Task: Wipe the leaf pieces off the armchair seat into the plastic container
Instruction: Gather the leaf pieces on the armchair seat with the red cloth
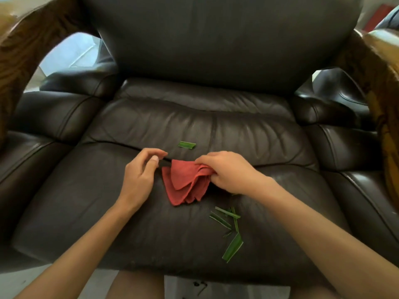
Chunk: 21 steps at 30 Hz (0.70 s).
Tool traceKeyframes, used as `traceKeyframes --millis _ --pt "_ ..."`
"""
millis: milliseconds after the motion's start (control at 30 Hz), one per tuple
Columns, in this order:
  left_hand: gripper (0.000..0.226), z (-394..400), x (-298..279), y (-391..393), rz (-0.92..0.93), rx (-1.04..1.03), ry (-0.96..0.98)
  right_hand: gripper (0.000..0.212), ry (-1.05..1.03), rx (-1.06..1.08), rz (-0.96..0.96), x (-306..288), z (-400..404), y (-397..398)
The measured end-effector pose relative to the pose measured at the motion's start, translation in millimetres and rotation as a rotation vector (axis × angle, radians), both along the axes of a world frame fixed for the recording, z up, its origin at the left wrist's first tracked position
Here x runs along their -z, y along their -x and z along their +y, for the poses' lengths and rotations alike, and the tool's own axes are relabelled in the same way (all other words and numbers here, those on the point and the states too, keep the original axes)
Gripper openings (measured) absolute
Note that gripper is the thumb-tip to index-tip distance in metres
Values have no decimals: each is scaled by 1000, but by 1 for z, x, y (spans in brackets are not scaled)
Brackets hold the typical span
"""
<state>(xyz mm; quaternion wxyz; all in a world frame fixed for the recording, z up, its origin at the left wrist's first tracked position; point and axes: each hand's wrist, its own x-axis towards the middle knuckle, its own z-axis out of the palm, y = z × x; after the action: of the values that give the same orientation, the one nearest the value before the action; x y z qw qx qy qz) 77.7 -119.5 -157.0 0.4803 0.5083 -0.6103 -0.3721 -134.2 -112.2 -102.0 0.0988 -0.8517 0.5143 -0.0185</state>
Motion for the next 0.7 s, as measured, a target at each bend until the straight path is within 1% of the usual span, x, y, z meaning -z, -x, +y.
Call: traceKeyframes --millis 167,233,267,333,400,433,533,600,667,700 --pt "20 0 4 4 -7 -29 8 57 184 89 -210 -14 -21 20" --pt "20 0 6 5 -32 -39 24 58 212 126 -253 -12 -31 25" --pt "20 0 7 6 -52 -45 34 58 204 141 -243 -8 -34 25" --pt "21 1 8 7 -93 -51 55 57 152 116 -115 6 -34 20" --pt "22 3 9 8 -111 -58 61 53 133 45 31 24 -26 15" --pt "22 2 10 8 -120 -62 60 52 128 25 48 29 -21 15" --pt "18 2 13 8 -180 -52 72 50 35 48 -5 29 -15 16" --pt "16 2 15 7 -239 -49 101 50 -44 63 5 19 -20 14" --pt "17 3 16 6 -271 -55 117 50 -160 71 -8 3 -25 14" --pt "17 3 16 6 -281 -60 120 49 -223 67 -45 -3 -26 17"
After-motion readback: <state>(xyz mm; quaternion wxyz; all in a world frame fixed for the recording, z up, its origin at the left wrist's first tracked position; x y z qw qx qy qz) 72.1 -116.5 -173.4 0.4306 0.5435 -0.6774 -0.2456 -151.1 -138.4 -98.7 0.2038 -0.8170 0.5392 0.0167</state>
